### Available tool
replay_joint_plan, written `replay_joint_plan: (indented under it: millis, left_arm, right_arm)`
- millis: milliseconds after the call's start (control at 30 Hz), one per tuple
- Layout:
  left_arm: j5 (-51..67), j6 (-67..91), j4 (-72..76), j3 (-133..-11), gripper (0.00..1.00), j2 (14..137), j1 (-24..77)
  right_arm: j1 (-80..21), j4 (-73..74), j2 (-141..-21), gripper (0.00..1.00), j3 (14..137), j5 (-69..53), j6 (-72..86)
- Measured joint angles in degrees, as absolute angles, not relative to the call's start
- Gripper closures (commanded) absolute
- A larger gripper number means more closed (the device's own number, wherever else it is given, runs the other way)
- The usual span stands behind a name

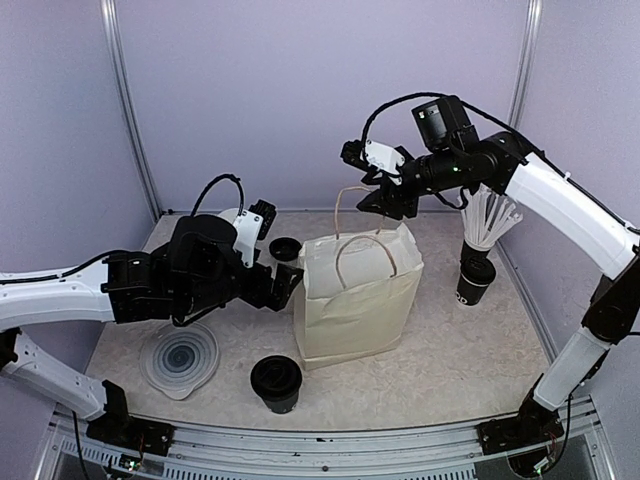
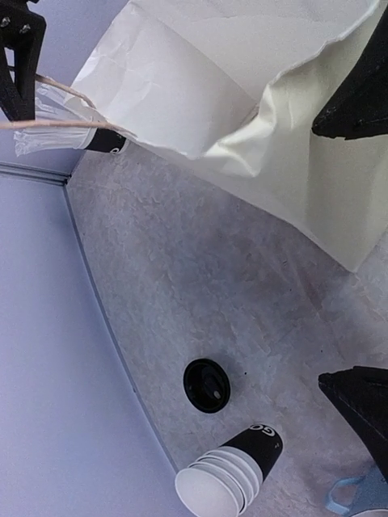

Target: Pack the takeout coffee

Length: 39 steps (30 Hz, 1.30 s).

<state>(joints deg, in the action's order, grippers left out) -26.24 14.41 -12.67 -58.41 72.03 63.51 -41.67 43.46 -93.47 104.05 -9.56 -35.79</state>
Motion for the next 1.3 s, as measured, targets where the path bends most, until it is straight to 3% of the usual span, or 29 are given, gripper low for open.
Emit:
replay_joint_plan:
  millis: [300,567,833,1033,1300]
  left_arm:
    - [-24.6,19.8,-29.0,-63.0,0.03,71.9,68.6]
    - [-14.9,22.9,-45.9,-68.0,0.08,72.3,77.8]
    - [-10.6,21.8,-57.0,-73.0,0.09,82.0,77.1]
    - [-7.6,20.0,-58.9,-74.0,0.16,87.3,73.8]
    - [-4.5,17.7,-58.8,-74.5,0.18,88.7,71.4]
  right_arm:
    - [-41.1,47.9,-93.5,0.39,103.9,-16.4,-37.2]
    - [-40.3,49.3,-93.4,0.35,102.4,-20.3,-37.9]
    - [-40.1,50.9,-92.6,0.34,102.2,-21.6,-39.4]
    - [-39.8,51.2,-90.4,0.34,99.1,-21.6,-39.4]
    - [-39.3,51.1,-88.9,0.34,96.9,-21.6,-39.6]
